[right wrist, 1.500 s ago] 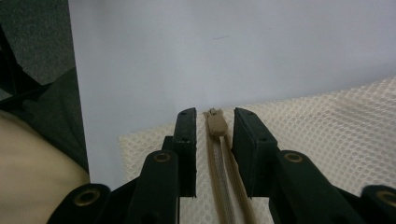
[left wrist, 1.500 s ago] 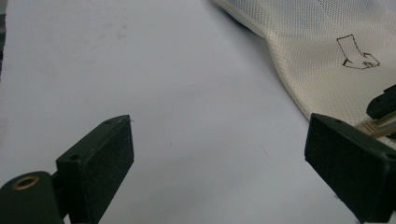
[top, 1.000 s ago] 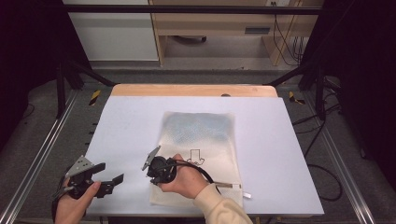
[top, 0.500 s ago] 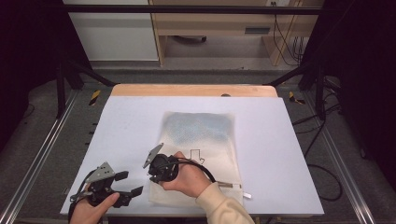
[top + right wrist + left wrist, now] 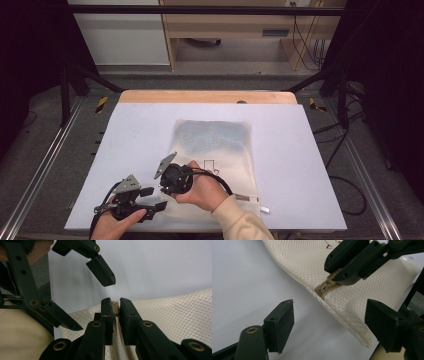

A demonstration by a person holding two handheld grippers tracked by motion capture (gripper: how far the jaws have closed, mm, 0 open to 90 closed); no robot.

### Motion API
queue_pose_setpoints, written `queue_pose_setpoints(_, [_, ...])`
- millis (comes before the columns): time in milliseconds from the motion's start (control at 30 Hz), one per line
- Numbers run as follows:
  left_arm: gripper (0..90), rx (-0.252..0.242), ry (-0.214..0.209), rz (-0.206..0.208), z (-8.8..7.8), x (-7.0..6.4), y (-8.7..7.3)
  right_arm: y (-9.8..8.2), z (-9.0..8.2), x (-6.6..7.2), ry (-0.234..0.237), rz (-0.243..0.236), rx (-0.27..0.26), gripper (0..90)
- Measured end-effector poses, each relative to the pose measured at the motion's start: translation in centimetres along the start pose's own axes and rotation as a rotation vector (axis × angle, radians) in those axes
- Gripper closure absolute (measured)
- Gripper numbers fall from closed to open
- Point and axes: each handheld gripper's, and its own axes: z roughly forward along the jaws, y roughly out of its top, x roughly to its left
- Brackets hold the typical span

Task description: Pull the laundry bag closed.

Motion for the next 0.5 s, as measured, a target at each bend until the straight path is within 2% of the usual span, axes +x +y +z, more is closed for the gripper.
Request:
queue_pose_setpoints(100, [29.6,0.002,-0.019,-0.012,0.6,0.3,0.2,0.0,-0.1,0.1,0.003,-0.004,-0.004,81.8])
queue_pose_setpoints(133, [33.6,0.002,-0.04,-0.019,0.9,0.5,0.3,0.0,-0.1,0.1,0.003,-0.014,-0.001,81.9])
queue_pose_setpoints(167, [34.3,0.002,-0.04,-0.019,0.9,0.5,0.3,0.0,-0.1,0.1,0.003,-0.014,-0.001,81.9])
queue_pose_setpoints(300, [34.6,0.02,-0.063,-0.038,1.5,0.8,0.3,0.0,-0.1,0.1,0.001,-0.005,-0.011,81.8])
queue_pose_setpoints(367, [35.5,0.022,-0.089,-0.045,1.8,0.9,0.3,0.0,-0.2,0.0,0.003,-0.015,-0.01,81.9])
queue_pose_setpoints(500, [36.3,0.033,-0.109,-0.04,2.3,1.0,0.3,0.0,-0.2,0.1,0.001,-0.007,-0.012,81.9])
